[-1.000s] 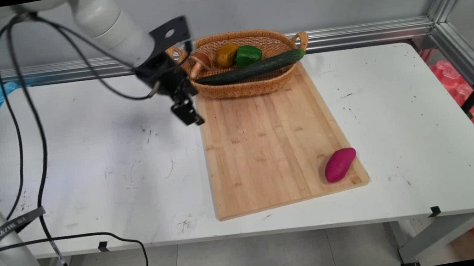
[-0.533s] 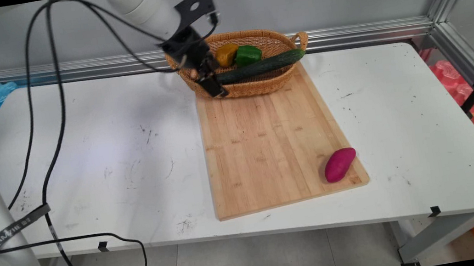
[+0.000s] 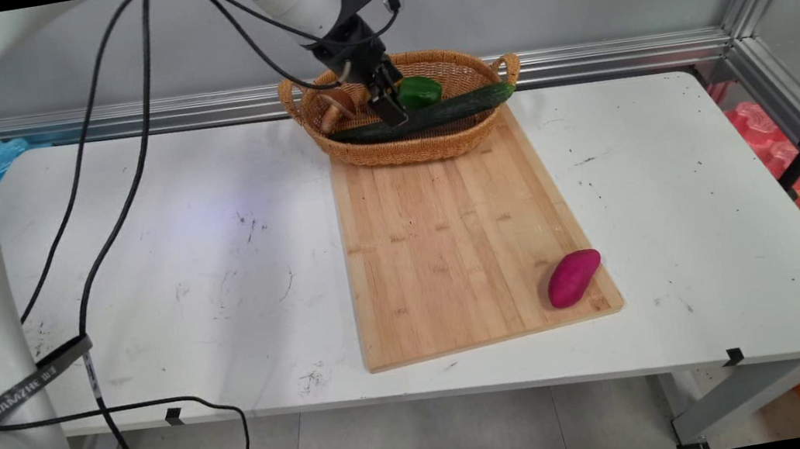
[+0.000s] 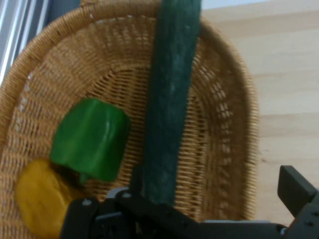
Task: Pick up the cucumber from the vegetable basket
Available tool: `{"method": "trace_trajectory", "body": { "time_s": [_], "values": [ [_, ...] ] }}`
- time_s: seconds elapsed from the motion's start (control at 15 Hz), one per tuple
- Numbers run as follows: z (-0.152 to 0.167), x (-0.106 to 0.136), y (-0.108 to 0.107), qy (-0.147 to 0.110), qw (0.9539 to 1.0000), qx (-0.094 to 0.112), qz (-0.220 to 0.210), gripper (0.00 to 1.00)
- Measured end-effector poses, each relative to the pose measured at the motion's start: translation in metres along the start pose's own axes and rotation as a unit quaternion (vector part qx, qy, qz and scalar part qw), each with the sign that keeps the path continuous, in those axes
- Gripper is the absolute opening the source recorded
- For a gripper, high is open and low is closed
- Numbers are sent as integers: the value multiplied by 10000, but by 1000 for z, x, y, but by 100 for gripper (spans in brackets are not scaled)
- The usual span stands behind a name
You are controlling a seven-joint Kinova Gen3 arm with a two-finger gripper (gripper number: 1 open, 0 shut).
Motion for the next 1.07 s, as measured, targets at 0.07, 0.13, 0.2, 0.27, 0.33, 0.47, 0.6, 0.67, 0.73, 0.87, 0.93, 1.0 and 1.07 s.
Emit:
{"method": "trace_trajectory", "body": {
  "time_s": [0.07,0.13,0.2,0.27,0.33,0.47,0.6,0.67,0.73,0.87,0.93,1.0,1.07],
  "values": [
    [6,0,-7,13,10000,-4,42,100],
    [11,-1,-12,23,10000,-12,74,100],
    [17,-2,-18,34,9999,-22,102,100],
    [23,-2,-23,51,9999,-35,133,100],
    [28,-2,-28,70,9998,-46,154,100],
    [39,-3,-37,120,9997,-79,188,100],
    [49,-6,-43,156,9996,-120,187,100],
    [54,-7,-46,177,9996,-139,174,100],
    [60,-9,-48,193,9996,-162,156,100],
    [70,-12,-50,219,9995,-210,113,100],
    [75,-13,-51,233,9994,-230,93,100],
    [79,-15,-52,243,9994,-246,74,100],
    [84,-16,-53,258,9993,-262,58,100]
  ]
}}
